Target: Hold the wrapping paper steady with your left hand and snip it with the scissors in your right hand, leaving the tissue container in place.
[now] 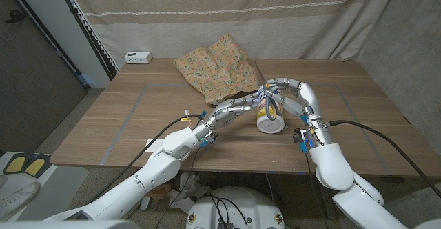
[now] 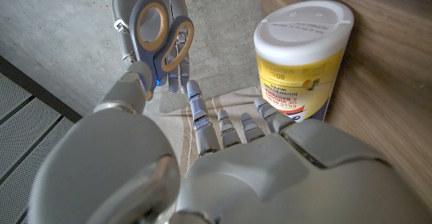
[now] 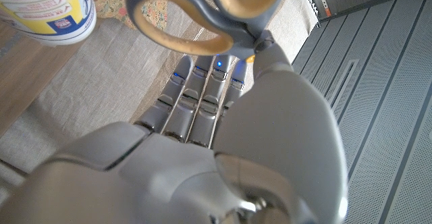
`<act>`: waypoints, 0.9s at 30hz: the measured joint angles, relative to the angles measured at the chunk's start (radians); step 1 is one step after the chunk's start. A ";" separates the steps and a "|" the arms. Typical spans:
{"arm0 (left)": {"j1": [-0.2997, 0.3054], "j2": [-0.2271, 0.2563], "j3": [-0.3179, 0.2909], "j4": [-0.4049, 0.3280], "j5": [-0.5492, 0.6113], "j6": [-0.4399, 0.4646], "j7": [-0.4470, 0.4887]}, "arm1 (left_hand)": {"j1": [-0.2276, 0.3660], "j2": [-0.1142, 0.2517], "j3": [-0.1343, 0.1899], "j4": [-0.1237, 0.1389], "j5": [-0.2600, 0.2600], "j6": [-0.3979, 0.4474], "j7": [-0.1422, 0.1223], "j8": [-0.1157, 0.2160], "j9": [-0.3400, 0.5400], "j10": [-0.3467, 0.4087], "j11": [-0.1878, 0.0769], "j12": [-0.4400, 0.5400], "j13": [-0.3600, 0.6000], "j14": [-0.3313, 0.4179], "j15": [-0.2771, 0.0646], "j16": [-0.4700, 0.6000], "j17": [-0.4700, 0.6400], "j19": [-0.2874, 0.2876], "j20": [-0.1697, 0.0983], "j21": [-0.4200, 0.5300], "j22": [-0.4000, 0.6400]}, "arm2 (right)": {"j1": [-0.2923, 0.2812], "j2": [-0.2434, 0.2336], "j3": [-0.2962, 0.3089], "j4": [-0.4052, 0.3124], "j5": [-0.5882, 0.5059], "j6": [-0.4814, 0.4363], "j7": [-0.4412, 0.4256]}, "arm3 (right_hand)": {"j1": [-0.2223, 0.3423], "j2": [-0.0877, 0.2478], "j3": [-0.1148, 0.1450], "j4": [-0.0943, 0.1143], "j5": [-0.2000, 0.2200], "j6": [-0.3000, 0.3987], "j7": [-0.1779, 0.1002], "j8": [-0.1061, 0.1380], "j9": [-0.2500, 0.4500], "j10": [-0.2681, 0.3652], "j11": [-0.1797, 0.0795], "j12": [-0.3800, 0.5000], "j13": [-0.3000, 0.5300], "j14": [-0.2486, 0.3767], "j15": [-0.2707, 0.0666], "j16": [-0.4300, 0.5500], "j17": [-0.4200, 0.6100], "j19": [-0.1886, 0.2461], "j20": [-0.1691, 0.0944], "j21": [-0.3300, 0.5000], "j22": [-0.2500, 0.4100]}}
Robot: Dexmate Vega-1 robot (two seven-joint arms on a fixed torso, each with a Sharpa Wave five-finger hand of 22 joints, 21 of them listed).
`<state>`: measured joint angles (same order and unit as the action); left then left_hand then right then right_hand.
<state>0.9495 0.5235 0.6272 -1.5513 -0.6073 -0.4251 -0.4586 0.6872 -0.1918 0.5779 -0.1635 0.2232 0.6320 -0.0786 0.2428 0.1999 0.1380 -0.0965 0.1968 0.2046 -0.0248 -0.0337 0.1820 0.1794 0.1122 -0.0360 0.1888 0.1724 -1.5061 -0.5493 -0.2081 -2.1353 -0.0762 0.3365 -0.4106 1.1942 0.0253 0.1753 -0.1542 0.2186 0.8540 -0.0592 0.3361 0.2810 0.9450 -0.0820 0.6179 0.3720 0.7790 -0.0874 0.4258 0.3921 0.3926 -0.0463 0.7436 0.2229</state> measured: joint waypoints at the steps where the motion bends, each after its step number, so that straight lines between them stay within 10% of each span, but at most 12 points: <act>1: -0.003 0.000 0.003 -0.001 0.003 0.002 0.002 | 0.000 0.000 -0.007 0.001 0.000 0.000 0.000 0.000 0.000 0.000 0.000 0.000 0.000 0.000 0.000 0.000 0.000 0.000 0.000 0.000 0.000 | 0.000 0.000 -0.001 -0.001 0.000 -0.003 0.001 | 0.000 0.000 0.000 0.000 0.000 0.000 0.000 0.000 0.000 0.000 0.000 0.000 0.000 0.000 0.000 0.000 0.000 0.000 0.000 0.000 0.000; 27: -0.016 0.010 0.026 -0.037 0.066 0.026 0.055 | -0.003 0.008 -0.077 -0.007 0.053 0.086 -0.032 0.017 0.003 0.042 -0.033 0.022 0.000 0.007 0.000 0.007 0.000 0.022 -0.003 0.004 0.000 | 0.022 -0.001 -0.028 -0.002 0.001 -0.020 -0.003 | 0.000 0.000 0.001 0.002 -0.003 0.000 0.000 -0.004 0.005 0.000 0.000 -0.003 0.014 0.000 0.000 -0.004 0.000 -0.005 0.005 0.012 0.000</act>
<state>0.9335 0.5335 0.6536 -1.5879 -0.5411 -0.3989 -0.4040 0.6847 -0.1835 0.5010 -0.1700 0.2767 0.7183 -0.1106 0.2595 0.2026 0.1804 -0.1296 0.2188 0.2047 -0.0174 -0.0339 0.1890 0.1791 0.1340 -0.0395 0.1925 0.1724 -1.4844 -0.5502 -0.2361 -2.1372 -0.0749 0.3167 -0.4137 1.1942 0.0253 0.1768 -0.1527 0.2155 0.8538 -0.0590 0.3321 0.2859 0.9450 -0.0820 0.6147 0.3858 0.7789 -0.0873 0.4217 0.3920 0.3874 -0.0409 0.7551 0.2231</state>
